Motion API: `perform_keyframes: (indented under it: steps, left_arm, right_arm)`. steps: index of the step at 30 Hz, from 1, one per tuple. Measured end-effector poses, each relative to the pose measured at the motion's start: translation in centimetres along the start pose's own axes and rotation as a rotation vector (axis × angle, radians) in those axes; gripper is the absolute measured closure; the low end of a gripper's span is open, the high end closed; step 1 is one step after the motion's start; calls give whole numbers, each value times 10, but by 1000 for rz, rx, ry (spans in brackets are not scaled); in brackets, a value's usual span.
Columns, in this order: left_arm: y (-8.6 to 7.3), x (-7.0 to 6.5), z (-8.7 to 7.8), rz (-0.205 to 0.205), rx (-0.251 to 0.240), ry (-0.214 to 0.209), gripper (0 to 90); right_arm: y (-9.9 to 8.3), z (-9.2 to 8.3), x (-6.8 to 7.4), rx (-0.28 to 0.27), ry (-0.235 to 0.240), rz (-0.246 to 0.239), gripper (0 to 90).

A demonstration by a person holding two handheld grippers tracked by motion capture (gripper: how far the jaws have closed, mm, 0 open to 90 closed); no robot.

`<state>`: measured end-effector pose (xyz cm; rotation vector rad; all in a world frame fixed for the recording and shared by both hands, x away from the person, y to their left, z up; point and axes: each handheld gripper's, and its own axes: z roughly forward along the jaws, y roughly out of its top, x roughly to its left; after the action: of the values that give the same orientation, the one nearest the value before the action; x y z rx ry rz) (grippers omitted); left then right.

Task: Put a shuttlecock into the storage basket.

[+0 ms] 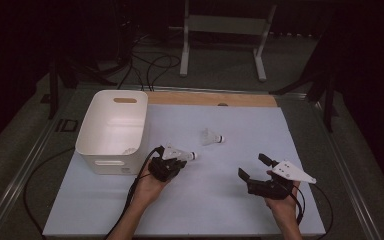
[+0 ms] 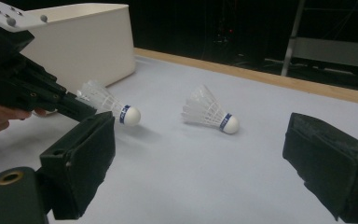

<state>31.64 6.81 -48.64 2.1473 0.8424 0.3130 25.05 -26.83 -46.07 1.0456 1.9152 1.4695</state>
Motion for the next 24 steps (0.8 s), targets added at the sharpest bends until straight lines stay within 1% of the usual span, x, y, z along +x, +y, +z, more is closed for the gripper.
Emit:
perform_keyframes:
  steps: [3,7,12,19,22,24]
  left_arm:
    - [3,-1,-3,15,1,0,899]
    - [3,-1,-3,17,0,0,899]
    - [8,-4,-6,31,1,-1,899]
    - [13,-5,-11,35,-4,-4,899]
    - [14,-6,-13,47,-2,-6,900]
    - [16,-6,-14,47,-3,-8,900]
  right_arm:
    - [0,0,0,0,0,1,93]
    - [0,0,0,0,0,-2,93]
    - [0,0,0,-2,0,1,93]
    - [0,0,0,-2,1,-2,93]
    - [0,0,0,-2,0,-1,93]
    - [0,0,0,-1,-1,-3,93]
